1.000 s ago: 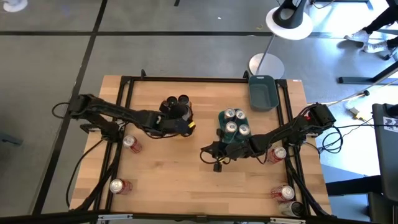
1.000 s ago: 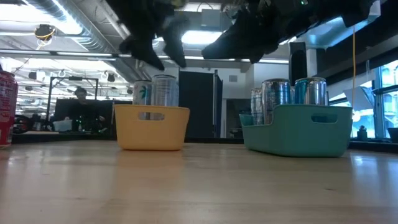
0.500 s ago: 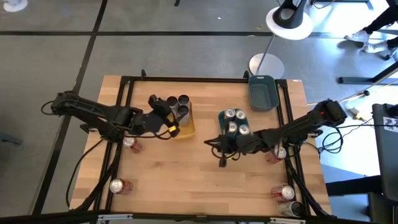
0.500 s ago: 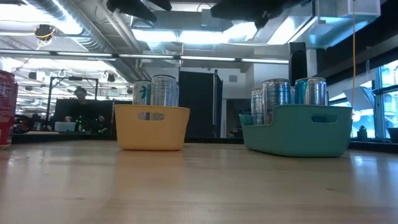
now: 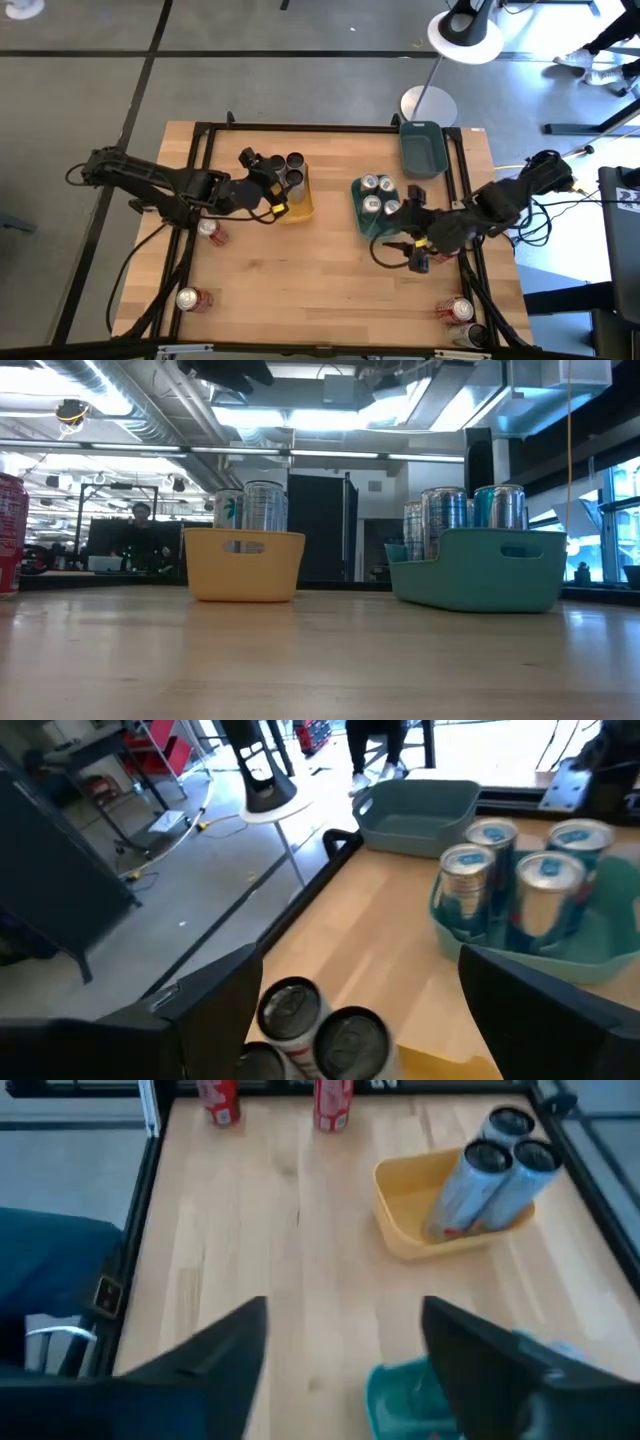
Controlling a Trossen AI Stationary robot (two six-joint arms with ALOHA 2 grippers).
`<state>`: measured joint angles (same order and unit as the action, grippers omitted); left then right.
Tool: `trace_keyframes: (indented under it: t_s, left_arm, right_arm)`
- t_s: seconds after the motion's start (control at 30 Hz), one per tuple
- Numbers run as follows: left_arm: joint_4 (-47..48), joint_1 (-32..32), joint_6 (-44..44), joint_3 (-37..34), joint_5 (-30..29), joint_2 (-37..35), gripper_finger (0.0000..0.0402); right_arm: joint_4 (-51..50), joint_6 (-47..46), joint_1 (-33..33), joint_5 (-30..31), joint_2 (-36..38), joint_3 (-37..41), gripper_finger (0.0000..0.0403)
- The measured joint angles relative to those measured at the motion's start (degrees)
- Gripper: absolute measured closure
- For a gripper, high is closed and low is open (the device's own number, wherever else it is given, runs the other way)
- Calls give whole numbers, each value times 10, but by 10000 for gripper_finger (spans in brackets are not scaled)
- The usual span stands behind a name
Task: Sort soda cans
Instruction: Put the white-pink soda can into the yellow bin
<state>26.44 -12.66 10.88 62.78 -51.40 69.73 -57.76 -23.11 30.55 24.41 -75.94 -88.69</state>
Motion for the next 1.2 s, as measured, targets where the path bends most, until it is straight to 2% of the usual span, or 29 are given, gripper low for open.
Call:
trace_keyframes:
  t_s: [0.1, 0.2, 0.33, 0.47, 0.63, 0.77, 0.87, 0.93, 1.2]
  left_arm:
    - [0, 8, -21, 0, 0, 0, 75]
    - [1, 13, -39, 0, 0, 0, 75]
    - [1, 20, -55, 0, 1, 0, 75]
    - [1, 27, -80, 0, 2, 0, 75]
    - [0, 25, -79, 0, 14, 0, 75]
    - [1, 18, -60, 0, 48, 0, 75]
    - [1, 10, -48, 0, 53, 0, 75]
    - [1, 7, -38, 0, 54, 0, 75]
    - [-3, 11, -5, 0, 54, 0, 75]
  right_arm:
    - [-37, -5, 6, 11, -10, -42, 87]
    - [-32, 15, 5, 62, -11, -61, 55]
    - [-25, 32, 5, 118, -12, -61, 40]
    - [-23, 26, 6, 100, -12, -61, 38]
    - [-21, -3, 6, -6, -12, -61, 38]
    - [-14, -25, 6, -192, -12, -61, 38]
    - [-27, -81, 18, -280, -15, -61, 38]
    - [-50, -130, 42, -302, -20, -61, 38]
    - [-162, -288, 172, -316, -67, -61, 38]
